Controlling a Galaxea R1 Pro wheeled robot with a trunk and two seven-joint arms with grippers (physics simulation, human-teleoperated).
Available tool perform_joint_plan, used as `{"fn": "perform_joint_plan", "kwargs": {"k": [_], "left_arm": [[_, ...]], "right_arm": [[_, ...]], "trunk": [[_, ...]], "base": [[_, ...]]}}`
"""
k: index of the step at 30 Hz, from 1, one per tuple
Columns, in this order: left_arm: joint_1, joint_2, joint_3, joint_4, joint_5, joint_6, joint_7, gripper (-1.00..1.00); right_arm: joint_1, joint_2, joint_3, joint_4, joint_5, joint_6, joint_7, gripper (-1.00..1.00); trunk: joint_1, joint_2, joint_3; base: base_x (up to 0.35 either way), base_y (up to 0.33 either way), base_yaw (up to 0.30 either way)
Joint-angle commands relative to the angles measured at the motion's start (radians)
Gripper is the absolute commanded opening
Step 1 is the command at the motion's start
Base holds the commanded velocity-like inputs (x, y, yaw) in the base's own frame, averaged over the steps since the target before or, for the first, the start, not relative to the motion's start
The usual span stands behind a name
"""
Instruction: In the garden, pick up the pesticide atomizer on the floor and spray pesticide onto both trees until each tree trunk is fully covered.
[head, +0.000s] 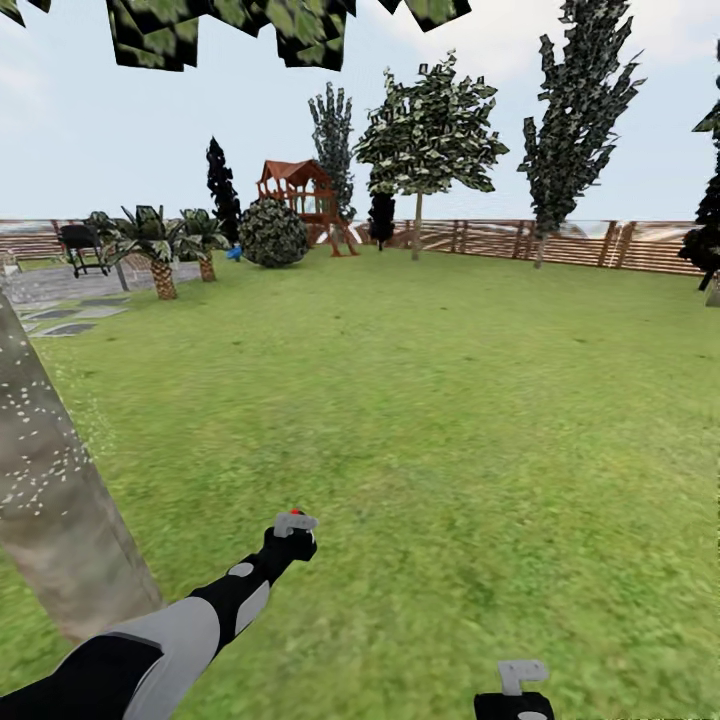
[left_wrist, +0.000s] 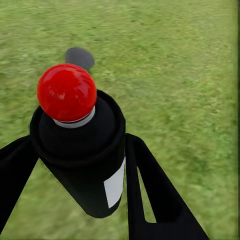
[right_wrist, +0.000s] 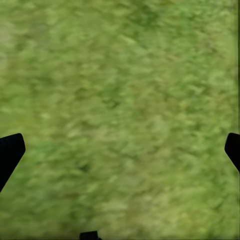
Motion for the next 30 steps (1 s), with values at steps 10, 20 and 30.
{"fn": "perform_joint_plan", "kwargs": {"k": [10,20,30], "left_arm": [[0.000,0.000,0.000,0.000,-0.002,0.000,0.004,-1.00],[0.000,0.000,0.000,0.000,-0.003,0.002,0.004,-1.00],[0.000,0.003,0.003,0.000,-0.004,0.003,0.006,-1.00]], "right_arm": [[0.000,0.000,0.000,0.000,0.000,0.000,0.000,1.00],[0.000,0.000,0.000,0.000,0.000,0.000,0.000,1.00],[0.158,-0.111,0.000,-0.002,-0.001,-0.034,-0.001,1.00]], "trunk": [[0.000,0.000,0.010],[0.000,0.000,0.013],[0.000,0.000,0.014]], "base": [[0.000,0.000,-0.044],[0.195,0.000,-0.003],[0.341,0.000,-0.073]]}}
